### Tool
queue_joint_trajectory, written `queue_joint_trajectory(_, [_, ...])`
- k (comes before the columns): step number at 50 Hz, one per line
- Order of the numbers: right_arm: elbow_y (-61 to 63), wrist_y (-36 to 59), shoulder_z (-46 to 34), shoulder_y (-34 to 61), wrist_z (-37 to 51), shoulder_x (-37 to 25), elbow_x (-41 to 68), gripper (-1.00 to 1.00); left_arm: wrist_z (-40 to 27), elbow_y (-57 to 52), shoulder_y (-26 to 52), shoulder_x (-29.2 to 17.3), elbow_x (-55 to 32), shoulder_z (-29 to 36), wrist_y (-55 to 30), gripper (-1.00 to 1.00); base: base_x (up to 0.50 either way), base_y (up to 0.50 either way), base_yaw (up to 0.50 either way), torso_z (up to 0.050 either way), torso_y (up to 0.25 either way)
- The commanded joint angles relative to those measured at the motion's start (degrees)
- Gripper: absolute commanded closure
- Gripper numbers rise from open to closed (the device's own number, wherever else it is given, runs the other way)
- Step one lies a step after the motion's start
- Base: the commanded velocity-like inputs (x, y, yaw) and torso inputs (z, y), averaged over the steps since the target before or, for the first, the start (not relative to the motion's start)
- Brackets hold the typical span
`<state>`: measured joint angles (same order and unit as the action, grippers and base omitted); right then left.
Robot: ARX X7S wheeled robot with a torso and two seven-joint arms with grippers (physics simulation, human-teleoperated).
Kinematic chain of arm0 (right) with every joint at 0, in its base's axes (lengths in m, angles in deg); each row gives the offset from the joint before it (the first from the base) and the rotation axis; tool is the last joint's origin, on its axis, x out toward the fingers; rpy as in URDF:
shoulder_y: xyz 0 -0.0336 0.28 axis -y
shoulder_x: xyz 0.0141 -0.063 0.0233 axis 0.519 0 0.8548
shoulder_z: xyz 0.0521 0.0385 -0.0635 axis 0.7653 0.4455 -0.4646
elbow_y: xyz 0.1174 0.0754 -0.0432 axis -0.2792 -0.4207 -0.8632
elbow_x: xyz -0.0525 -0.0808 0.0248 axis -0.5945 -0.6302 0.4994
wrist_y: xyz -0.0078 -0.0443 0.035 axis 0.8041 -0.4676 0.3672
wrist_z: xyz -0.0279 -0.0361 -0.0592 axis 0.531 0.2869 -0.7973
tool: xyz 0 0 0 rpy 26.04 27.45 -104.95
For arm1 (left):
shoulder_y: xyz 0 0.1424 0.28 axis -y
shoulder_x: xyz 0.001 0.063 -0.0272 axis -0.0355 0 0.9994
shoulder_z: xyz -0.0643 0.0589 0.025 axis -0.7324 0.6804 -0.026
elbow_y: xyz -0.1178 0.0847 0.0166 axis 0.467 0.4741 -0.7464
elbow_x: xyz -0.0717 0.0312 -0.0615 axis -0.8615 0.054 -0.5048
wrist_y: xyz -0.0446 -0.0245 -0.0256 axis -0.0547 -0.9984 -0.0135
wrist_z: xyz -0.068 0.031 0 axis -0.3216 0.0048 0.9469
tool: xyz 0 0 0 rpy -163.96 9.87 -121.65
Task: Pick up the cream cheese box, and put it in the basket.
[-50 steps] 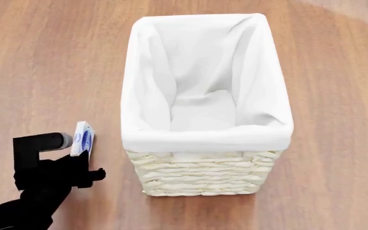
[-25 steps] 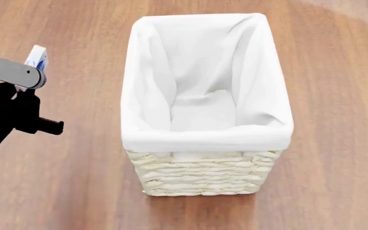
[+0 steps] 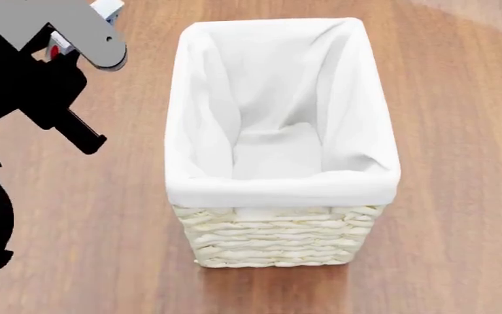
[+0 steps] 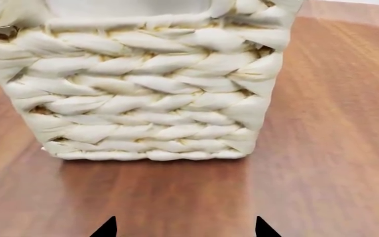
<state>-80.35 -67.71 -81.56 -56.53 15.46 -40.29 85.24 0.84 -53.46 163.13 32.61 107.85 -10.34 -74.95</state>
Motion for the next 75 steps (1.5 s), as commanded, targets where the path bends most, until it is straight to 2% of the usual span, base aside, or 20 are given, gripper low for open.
queue_joint_trajectory(1, [0.0, -0.2, 0.1, 0.3, 0.1, -0.4, 0.5, -1.0, 19.6, 2.1, 8.2, 4.5, 15.8, 8.3, -2.1, 1.0, 0.0, 0.0, 0.0, 0.0, 0.0])
queue_joint_trajectory(9, [0.0, -0.6, -0.5, 0.1, 0.1, -0.3, 0.2, -1.0, 24.6, 3.9, 9.6, 6.2, 17.0, 10.6, -1.9, 1.0, 0.0, 0.0, 0.0, 0.0, 0.0])
queue_joint_trajectory(16, [-1.1, -1.6, -1.2, -0.1, -0.3, -0.2, -0.1, -1.0, 21.2, 8.3, 12.8, 10.1, 12.0, 9.2, -1.5, 1.0, 0.0, 0.0, 0.0, 0.0, 0.0])
queue_joint_trajectory(21, [-2.0, -2.0, -1.6, 0.0, -0.8, -0.1, 0.1, -1.0, 6.3, 11.3, 16.9, 10.3, -6.2, 6.4, -3.5, 1.0, 0.0, 0.0, 0.0, 0.0, 0.0])
queue_joint_trajectory(25, [-2.8, -2.5, -1.7, 0.1, -1.1, 0.0, 0.3, -1.0, -11.7, 14.5, 19.9, 10.3, -26.4, 5.9, -3.5, 1.0, 0.0, 0.0, 0.0, 0.0, 0.0])
queue_joint_trajectory(27, [-2.9, -2.7, -1.8, 0.0, -1.1, 0.0, 0.3, -1.0, -25.3, 18.0, 22.6, 10.2, -42.3, 5.9, -3.5, 1.0, 0.0, 0.0, 0.0, 0.0, 0.0])
queue_joint_trajectory(29, [-2.9, -3.0, -1.9, -0.2, -1.2, -0.1, 0.3, -1.0, -32.9, 19.3, 24.0, 10.2, -51.8, 6.3, -3.5, 1.0, 0.0, 0.0, 0.0, 0.0, 0.0])
queue_joint_trajectory(33, [-1.9, -2.7, -1.7, -0.7, -1.6, -0.6, 1.3, -1.0, -43.0, 23.6, 25.8, 10.2, -65.2, 6.4, -0.7, 1.0, 0.0, 0.0, 0.0, 0.0, 0.0])
queue_joint_trajectory(37, [-1.3, -3.1, -1.7, -1.1, -2.0, -0.9, 1.8, -1.0, -51.9, 28.4, 27.8, 10.2, -76.8, 9.9, 2.2, 1.0, 0.0, 0.0, 0.0, 0.0, 0.005])
queue_joint_trajectory(41, [-1.3, -3.1, -1.8, -1.1, -1.9, -0.9, 1.9, -1.0, -54.1, 29.4, 28.5, 10.0, -80.1, 10.8, 3.1, 1.0, 0.0, 0.0, 0.0, 0.0, 0.0])
queue_joint_trajectory(43, [-0.3, -3.6, -2.1, -2.0, -2.7, -1.3, 2.4, -1.0, -63.9, 36.6, 31.1, 10.2, -95.6, 18.7, 9.6, 1.0, 0.0, 0.0, 0.0, 0.0, 0.0])
queue_joint_trajectory(46, [-1.1, -3.9, -2.0, -1.7, -3.0, -1.3, 2.8, -1.0, -69.2, 41.7, 33.1, 10.2, -107.2, 27.5, 15.7, 1.0, 0.0, 0.0, 0.0, 0.0, 0.0])
queue_joint_trajectory(53, [-1.0, -4.1, -2.1, -1.7, -3.0, -1.4, 2.9, -1.0, -72.4, 49.7, 34.8, 10.2, -123.1, 43.7, 27.1, 1.0, 0.0, 0.0, 0.0, 0.0, 0.0])
queue_joint_trajectory(55, [-0.9, -4.2, -2.3, -1.8, -2.8, -1.4, 2.6, -1.0, -71.8, 49.7, 34.9, 10.3, -124.7, 46.7, 29.2, 1.0, 0.0, 0.0, 0.0, 0.0, 0.0])
queue_joint_trajectory(60, [-0.5, -4.3, -2.7, -2.0, -2.7, -1.5, 2.1, -1.0, -72.5, 50.1, 35.0, 10.3, -127.6, 49.3, 31.0, 1.0, 0.0, 0.0, 0.0, 0.0, 0.0])
queue_joint_trajectory(70, [-1.1, -5.0, -3.6, -2.3, -3.0, -1.4, 1.7, -1.0, -73.0, 48.2, 36.5, 10.3, -128.1, 50.0, 36.5, 1.0, 0.0, 0.0, 0.0, 0.0, 0.001])
queue_joint_trajectory(71, [-1.2, -5.1, -3.8, -2.3, -3.2, -1.4, 1.7, -1.0, -78.1, 49.0, 36.5, 10.3, -128.8, 49.4, 36.7, 1.0, 0.0, 0.0, 0.0, 0.0, 0.0])
queue_joint_trajectory(72, [-1.4, -5.1, -3.8, -2.2, -3.2, -1.4, 1.7, -1.0, -79.1, 50.4, 36.6, 10.3, -130.6, 49.0, 36.6, 1.0, 0.0, 0.0, 0.0, 0.0, 0.0])
queue_joint_trajectory(73, [-1.9, -5.2, -4.0, -2.0, -3.3, -1.2, 1.6, -1.0, -78.1, 51.4, 36.8, 10.3, -130.5, 48.9, 39.0, -1.0, 0.0, 0.0, 0.0, 0.0, 0.0])
queue_joint_trajectory(75, [-2.0, -5.2, -4.0, -2.0, -3.3, -1.3, 1.6, -1.0, -77.6, 51.9, 37.1, 10.3, -131.3, 49.4, 40.0, -1.0, 0.0, 0.0, 0.0, 0.0, 0.0])
